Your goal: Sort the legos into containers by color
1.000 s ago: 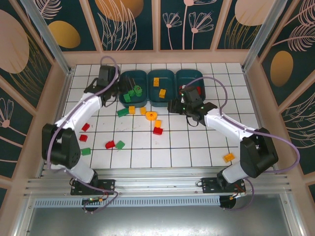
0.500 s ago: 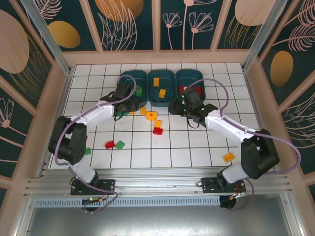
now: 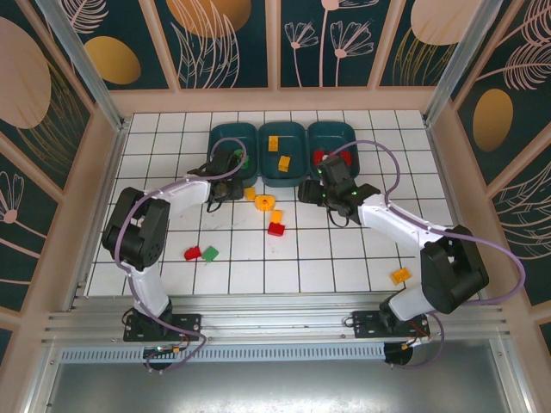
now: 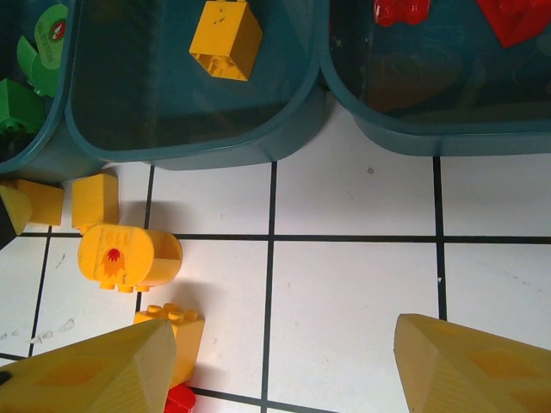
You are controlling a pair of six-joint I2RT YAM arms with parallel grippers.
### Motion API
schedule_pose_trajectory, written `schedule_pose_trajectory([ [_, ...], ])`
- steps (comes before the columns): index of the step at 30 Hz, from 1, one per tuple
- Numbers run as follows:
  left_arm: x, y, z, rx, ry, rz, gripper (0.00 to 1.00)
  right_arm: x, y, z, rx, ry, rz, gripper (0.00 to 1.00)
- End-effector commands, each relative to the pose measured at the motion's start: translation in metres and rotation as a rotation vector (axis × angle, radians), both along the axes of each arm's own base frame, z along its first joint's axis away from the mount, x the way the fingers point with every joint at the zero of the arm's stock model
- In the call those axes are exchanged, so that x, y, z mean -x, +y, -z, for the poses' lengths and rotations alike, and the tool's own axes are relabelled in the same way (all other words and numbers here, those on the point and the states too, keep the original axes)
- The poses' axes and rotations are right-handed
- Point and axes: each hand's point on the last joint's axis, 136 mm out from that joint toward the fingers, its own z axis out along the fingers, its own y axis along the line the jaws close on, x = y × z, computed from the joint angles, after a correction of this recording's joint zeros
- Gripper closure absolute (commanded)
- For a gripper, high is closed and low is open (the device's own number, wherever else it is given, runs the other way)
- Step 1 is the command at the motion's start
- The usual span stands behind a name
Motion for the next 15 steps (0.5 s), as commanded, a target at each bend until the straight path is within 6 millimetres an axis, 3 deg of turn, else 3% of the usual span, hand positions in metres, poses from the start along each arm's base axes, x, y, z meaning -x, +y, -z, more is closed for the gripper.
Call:
schedule_pose_trajectory([
  [1, -0.009, -0.003, 0.002, -0.014, -0.015, -0.008, 0.56, -0.003, -0.003, 0.007, 0.019, -0.002, 0.010, 0.32],
  [5, -0.007, 0.005, 0.003, -0.059, -0.017, -0.029, 0.58, -0.003, -0.004, 0.005, 0.019, -0.007, 0.008, 0.32],
  [10, -0.002, 0.003, 0.005, -0.062, -0.011, -0.016, 0.71, -0.003, -0.006, 0.001, 0.015, -0.015, 0.009, 0.33],
  [15, 0.007, -0.014, -0.023, -0.039, -0.053, 0.026, 0.81, -0.001, -0.009, -0.006, 0.007, -0.029, 0.014, 0.33],
])
